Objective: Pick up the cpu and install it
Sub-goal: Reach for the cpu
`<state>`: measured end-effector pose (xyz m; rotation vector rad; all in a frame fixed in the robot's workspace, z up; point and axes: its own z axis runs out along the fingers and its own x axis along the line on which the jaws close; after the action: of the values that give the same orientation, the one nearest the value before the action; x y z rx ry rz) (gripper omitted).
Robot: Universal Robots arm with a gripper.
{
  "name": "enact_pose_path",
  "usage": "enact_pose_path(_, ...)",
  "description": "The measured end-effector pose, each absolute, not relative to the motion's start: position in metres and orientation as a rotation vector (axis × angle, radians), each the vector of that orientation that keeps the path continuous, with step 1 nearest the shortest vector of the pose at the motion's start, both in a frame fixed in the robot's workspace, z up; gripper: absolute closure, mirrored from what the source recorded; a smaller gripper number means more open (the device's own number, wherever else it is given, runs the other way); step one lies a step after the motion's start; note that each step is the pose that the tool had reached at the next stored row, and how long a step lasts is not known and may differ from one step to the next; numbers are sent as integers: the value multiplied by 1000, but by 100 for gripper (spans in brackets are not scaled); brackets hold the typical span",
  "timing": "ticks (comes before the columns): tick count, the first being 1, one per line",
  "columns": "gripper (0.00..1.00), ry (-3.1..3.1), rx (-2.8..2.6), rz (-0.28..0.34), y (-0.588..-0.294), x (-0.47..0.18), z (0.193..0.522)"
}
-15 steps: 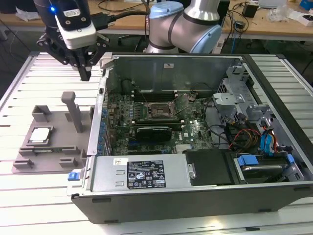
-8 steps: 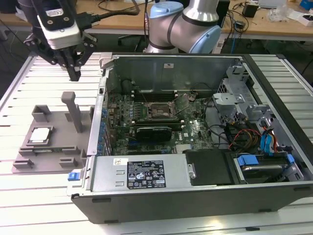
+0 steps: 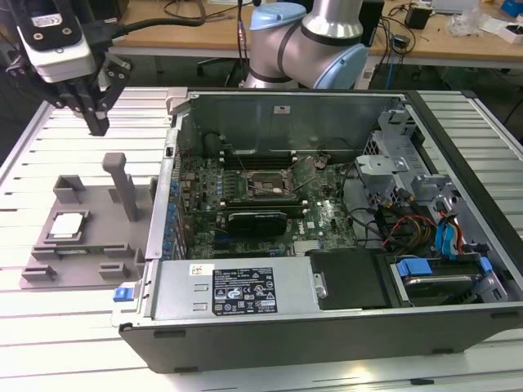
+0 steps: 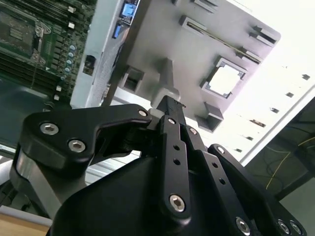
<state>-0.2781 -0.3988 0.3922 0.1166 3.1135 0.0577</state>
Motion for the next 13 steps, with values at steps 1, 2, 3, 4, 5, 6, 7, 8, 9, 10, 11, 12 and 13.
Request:
enact_pose_path(1,89,3113,117,58,-399,-281,392)
enact_pose_path(2,89,3113,116,58,-399,-285,392)
enact_pose_path(3,89,3113,116,58,-399,-287,392)
enact_pose_path(4,89,3113,116,58,-399,-290,392)
enact_pose_path(5,89,3113,116,58,-399,-291,392)
enact_pose_path(6,89,3113,116,58,-399,-295,392)
enact_pose_path(7,89,3113,116,58,-399,-297,392)
enact_pose_path(8,89,3113,117,58,-399,-298,392)
enact_pose_path(9,89,3113,116,58,-399,-301,392)
enact_pose_path(10,89,3113,116,58,-399,-305,392)
enact_pose_path(11,89,3113,116,58,-399,-308,391)
enact_pose_path(12,89,3113,116,58,-399,-311,391)
enact_pose_path(13,89,3113,116,58,-399,-313,391)
